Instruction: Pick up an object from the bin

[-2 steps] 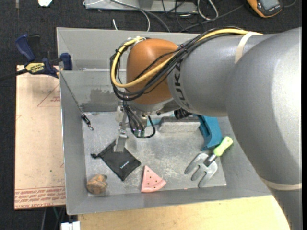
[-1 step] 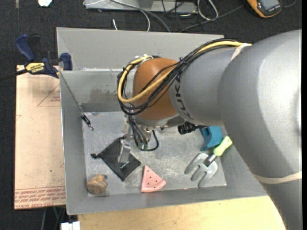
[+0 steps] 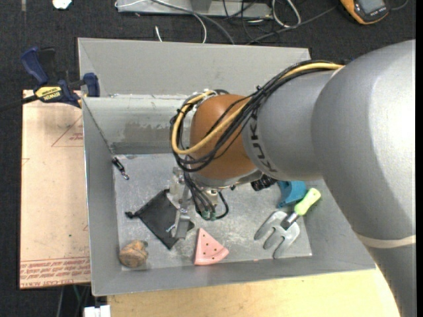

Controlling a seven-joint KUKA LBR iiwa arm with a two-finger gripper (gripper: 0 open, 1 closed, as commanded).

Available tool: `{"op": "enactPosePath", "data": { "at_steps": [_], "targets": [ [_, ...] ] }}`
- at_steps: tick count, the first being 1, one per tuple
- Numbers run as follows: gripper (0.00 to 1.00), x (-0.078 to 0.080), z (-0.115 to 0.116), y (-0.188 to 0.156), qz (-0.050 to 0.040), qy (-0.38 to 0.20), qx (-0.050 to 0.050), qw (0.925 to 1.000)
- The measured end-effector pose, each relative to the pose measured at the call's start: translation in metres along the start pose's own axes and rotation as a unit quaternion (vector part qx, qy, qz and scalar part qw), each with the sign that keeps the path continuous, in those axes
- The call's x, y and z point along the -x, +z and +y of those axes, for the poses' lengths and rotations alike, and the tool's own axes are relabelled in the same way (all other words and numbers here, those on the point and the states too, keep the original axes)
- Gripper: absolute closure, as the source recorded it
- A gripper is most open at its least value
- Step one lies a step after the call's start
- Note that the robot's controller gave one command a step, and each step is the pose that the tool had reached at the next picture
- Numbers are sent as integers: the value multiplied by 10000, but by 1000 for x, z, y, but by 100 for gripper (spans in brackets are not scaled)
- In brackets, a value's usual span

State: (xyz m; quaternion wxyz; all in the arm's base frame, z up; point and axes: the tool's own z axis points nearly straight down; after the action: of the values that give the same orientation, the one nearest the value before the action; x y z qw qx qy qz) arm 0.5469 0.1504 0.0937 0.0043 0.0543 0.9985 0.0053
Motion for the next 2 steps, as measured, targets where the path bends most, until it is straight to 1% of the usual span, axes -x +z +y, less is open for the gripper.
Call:
{"op": "enactPosePath", "data": {
  "at_steps": [1,2],
  "targets": [
    [0,10,11,11,-25,1102,9,9939],
    [0,11,19,20,-33,897,11,9960]
  ]
}}
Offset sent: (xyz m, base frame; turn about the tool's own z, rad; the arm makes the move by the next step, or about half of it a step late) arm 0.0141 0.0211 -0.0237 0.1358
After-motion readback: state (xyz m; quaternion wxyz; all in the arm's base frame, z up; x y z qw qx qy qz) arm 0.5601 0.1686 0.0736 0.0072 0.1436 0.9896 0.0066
